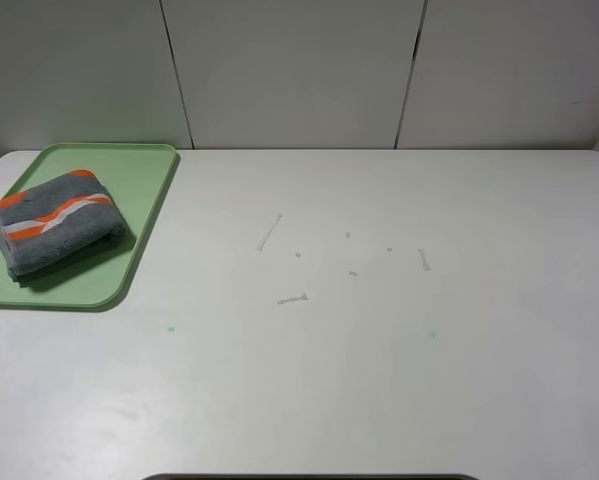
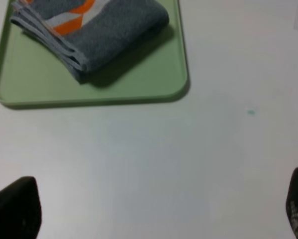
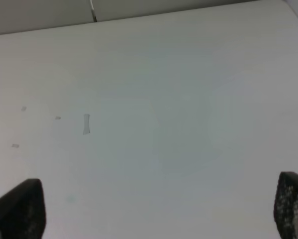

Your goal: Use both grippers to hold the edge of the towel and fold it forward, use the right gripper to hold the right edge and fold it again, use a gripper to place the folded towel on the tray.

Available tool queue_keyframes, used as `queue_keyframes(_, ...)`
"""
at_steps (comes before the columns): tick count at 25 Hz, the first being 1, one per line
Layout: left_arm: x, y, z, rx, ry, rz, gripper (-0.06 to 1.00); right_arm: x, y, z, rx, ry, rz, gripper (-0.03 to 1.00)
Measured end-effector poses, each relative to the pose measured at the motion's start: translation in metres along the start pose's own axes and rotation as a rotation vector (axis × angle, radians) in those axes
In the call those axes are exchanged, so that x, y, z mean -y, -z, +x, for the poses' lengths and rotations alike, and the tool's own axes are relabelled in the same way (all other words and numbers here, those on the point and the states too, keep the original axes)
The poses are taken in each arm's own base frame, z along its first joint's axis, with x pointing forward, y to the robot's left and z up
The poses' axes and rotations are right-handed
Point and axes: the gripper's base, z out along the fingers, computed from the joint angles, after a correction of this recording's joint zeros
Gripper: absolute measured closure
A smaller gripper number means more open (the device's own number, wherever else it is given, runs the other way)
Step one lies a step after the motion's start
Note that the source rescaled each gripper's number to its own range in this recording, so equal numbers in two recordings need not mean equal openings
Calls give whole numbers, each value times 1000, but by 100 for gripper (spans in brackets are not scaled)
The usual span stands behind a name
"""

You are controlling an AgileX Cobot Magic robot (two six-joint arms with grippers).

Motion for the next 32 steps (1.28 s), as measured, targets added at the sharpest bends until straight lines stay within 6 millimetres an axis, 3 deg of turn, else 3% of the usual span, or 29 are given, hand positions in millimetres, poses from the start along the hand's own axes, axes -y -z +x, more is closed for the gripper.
queue_keyframes(32,0,2,2,23,0,-1,-6,0,0,0,1,0,0,-3)
